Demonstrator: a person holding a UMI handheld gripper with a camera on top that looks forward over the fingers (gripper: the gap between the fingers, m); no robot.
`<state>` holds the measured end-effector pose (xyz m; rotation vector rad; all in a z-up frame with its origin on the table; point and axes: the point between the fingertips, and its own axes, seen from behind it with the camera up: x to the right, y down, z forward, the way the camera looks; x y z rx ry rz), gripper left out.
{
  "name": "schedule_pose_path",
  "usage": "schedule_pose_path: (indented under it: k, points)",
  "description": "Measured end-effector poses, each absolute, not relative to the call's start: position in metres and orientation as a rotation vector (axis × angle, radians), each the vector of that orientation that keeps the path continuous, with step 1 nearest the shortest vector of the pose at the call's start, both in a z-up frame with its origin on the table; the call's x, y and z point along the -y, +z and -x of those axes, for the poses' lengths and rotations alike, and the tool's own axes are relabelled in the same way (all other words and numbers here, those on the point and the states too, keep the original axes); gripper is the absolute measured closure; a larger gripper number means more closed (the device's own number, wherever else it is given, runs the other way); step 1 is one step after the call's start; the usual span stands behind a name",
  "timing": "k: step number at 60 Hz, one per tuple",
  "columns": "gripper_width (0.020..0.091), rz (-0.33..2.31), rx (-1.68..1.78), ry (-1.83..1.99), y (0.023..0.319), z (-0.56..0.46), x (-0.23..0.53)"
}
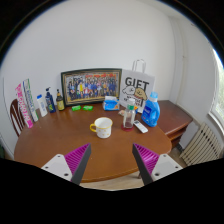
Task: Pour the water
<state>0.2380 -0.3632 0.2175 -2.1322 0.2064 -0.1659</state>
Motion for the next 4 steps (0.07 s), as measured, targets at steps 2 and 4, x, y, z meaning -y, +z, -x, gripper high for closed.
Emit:
schedule_pose_path:
  k: [2,4]
  points:
    - [0.0251,2.133,-0.199,-0.177,0.2174,-0.2376,0.3647]
    - [0.025,2.135,-0.195,-0.189,0.2166,-0.2382,0.3663]
